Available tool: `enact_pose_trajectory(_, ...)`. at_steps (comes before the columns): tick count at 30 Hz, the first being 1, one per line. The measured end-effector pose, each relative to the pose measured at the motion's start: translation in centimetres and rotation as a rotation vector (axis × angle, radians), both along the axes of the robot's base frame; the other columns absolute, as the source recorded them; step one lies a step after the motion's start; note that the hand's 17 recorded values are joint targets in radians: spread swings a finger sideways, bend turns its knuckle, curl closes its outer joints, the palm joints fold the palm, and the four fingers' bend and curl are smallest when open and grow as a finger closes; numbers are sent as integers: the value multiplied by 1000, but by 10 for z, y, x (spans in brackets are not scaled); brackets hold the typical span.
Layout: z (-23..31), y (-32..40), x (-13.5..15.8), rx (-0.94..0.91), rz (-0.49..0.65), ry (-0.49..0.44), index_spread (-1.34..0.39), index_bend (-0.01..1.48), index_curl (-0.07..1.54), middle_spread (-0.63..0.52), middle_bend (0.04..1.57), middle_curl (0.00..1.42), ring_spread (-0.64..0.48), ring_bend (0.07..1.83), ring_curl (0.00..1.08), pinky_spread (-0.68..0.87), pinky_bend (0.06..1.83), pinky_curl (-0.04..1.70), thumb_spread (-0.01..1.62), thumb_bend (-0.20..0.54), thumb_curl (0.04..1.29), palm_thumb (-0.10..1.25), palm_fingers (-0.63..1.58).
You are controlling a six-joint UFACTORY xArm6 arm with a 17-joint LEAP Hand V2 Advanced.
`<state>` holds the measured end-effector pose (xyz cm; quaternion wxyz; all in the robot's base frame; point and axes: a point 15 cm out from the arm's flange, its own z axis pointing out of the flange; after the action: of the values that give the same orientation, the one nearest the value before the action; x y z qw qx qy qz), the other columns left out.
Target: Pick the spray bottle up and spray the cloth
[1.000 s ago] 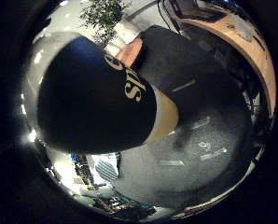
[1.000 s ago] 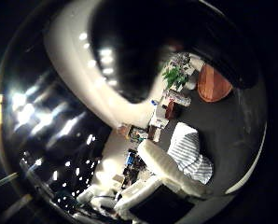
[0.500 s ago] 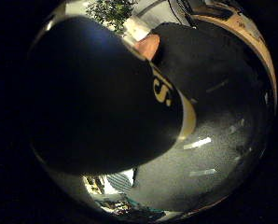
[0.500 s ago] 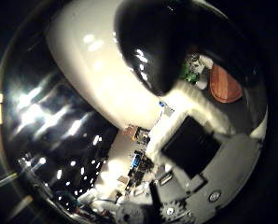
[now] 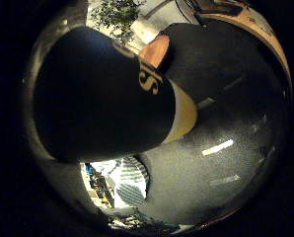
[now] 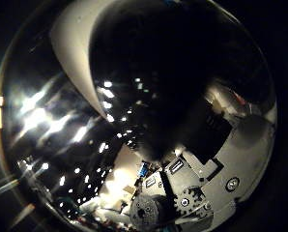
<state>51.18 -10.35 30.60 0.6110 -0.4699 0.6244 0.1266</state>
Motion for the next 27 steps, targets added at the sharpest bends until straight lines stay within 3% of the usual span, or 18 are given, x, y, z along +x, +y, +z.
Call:
enact_pose_trajectory(6, 19, 11, -6, 3, 38, -23, -282, 927, 803, -104, 1203, 666, -176, 1276, 590, -287, 1141, 695, 1210, -13, 460, 852, 1193)
enact_pose_trajectory(15, 54, 27, -16, -2, 81, -51, -245, 1033, 806, -110, 1284, 663, -175, 1383, 608, -243, 1168, 809, 1205, -11, 482, 876, 1196)
enact_pose_trajectory(23, 46, 66, -65, -82, 309, 126, -222, 1096, 782, -113, 1318, 651, -178, 1406, 605, -237, 1157, 873, 1202, -11, 497, 894, 1194)
enact_pose_trajectory(27, 67, 71, -77, -126, 361, 149, -225, 1114, 769, -113, 1325, 644, -178, 1413, 605, -238, 1159, 897, 1199, -9, 511, 915, 1196)
